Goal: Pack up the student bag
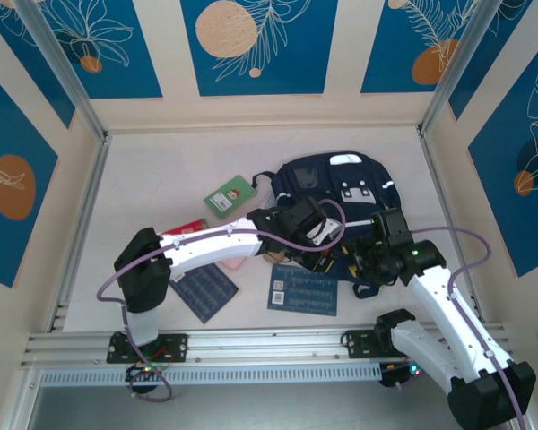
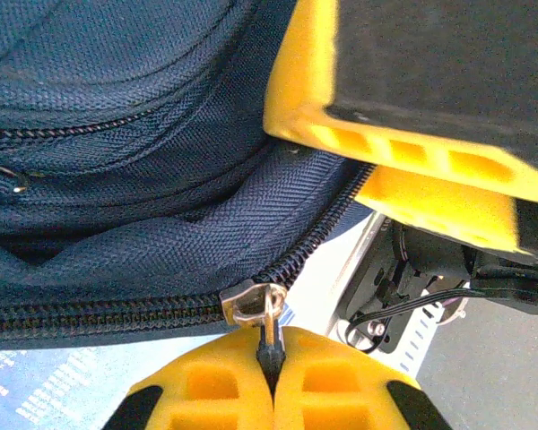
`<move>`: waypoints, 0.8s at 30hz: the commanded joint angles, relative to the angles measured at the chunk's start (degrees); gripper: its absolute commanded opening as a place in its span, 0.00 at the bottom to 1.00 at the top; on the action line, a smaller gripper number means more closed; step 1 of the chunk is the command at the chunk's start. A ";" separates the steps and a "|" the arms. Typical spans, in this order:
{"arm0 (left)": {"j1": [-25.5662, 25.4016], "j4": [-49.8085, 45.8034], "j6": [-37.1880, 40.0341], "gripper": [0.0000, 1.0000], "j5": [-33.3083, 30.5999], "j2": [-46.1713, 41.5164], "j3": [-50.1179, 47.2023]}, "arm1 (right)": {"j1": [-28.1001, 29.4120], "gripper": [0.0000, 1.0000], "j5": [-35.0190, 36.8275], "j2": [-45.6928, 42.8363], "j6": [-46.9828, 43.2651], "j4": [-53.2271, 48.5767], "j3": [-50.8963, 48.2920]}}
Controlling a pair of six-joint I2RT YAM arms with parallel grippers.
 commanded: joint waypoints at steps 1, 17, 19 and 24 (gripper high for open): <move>-1.29 2.43 2.06 0.00 4.39 -1.32 1.83 | -0.50 0.32 4.60 1.42 0.18 1.82 -0.33; 4.24 -5.40 7.99 0.00 -1.10 -2.15 1.11 | -3.72 0.00 6.68 -0.92 -6.07 -1.65 2.96; 5.48 -5.30 8.11 0.00 -1.53 -2.86 0.19 | -4.44 0.00 6.22 -1.13 -7.01 -1.97 3.22; 8.43 -5.23 8.73 0.00 -1.62 -3.58 -1.28 | -5.85 0.00 5.48 -1.67 -8.28 -1.91 3.65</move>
